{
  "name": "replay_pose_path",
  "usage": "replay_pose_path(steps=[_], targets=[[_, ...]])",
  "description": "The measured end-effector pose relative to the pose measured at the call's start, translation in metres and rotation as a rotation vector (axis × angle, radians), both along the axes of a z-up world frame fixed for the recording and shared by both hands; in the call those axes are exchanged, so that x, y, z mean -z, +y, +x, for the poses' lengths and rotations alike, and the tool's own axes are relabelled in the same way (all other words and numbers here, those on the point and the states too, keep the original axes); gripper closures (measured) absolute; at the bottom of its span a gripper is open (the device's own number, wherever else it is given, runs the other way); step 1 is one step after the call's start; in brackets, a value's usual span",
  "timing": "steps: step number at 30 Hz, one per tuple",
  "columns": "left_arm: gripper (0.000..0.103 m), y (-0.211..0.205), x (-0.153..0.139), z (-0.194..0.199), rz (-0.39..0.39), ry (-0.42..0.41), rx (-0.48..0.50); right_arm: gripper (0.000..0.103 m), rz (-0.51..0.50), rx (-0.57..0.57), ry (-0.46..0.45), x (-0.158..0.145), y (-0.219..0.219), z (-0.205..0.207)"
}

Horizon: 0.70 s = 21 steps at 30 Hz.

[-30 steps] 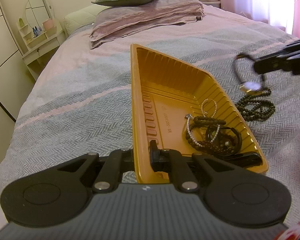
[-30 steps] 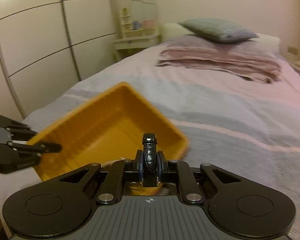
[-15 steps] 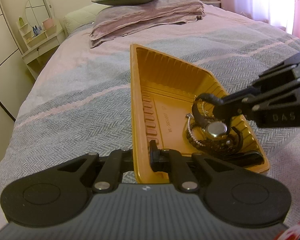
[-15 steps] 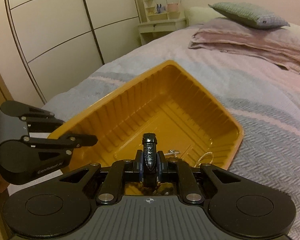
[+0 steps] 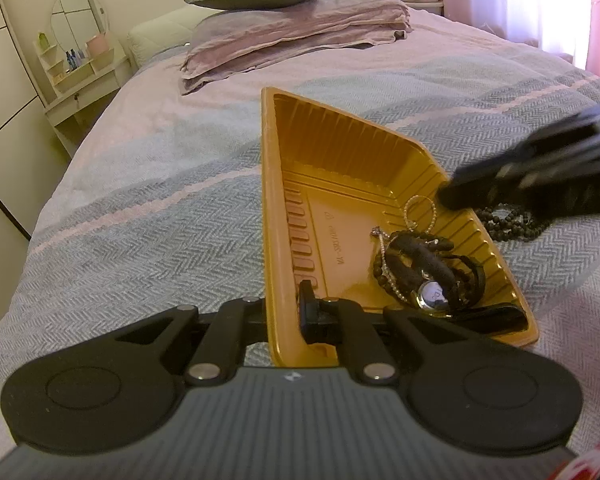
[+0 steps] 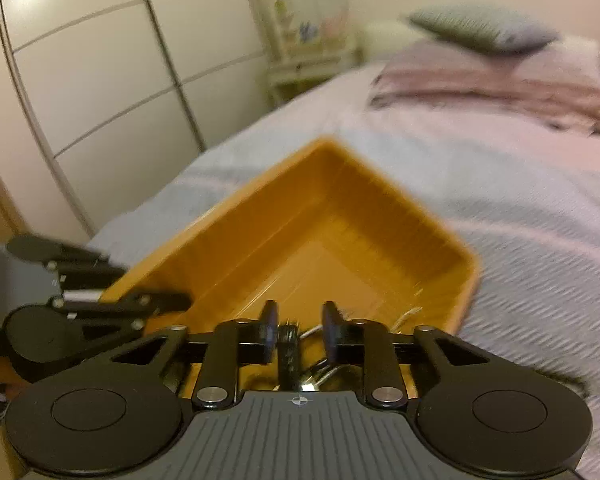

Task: Organize jewelry
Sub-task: 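Carry the black pendant piece into the tray and open the right tool, then reach the right tool to the long dark bead strand and grasp it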

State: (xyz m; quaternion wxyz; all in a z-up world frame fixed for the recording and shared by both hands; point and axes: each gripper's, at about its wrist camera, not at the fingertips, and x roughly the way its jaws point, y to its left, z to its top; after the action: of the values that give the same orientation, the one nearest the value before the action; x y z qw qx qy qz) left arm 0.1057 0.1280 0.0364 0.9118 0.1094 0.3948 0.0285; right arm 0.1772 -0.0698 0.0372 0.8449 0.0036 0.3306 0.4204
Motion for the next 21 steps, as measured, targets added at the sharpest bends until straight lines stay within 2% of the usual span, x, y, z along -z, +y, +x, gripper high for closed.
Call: replay_pose_path(steps=[3,6,11,15,21], targets=[[0.096,0.001,0.0,0.0,0.001,0.003,0.001,0.065,0.007,0.105,-0.039,-0.006,-0.033,0.003],[0.096,0.0,0.0,-0.001,0.002,0.001,0.001,0.062,-0.042,0.216,-0.081,-0.003,-0.071,0.008],[0.096,-0.002,0.0,0.001,0.006,0.0,-0.002,0.062,-0.117,0.375,-0.035,0.016,-0.132,0.019],[0.096,-0.003,0.0,0.001,0.011,0.0,-0.002,0.062,-0.165,0.408,0.0,0.035,-0.156,0.02],[0.096,-0.004,-0.001,0.002,0.016,0.002,-0.002,0.062,-0.224,0.347,0.013,0.063,-0.15,0.02]])
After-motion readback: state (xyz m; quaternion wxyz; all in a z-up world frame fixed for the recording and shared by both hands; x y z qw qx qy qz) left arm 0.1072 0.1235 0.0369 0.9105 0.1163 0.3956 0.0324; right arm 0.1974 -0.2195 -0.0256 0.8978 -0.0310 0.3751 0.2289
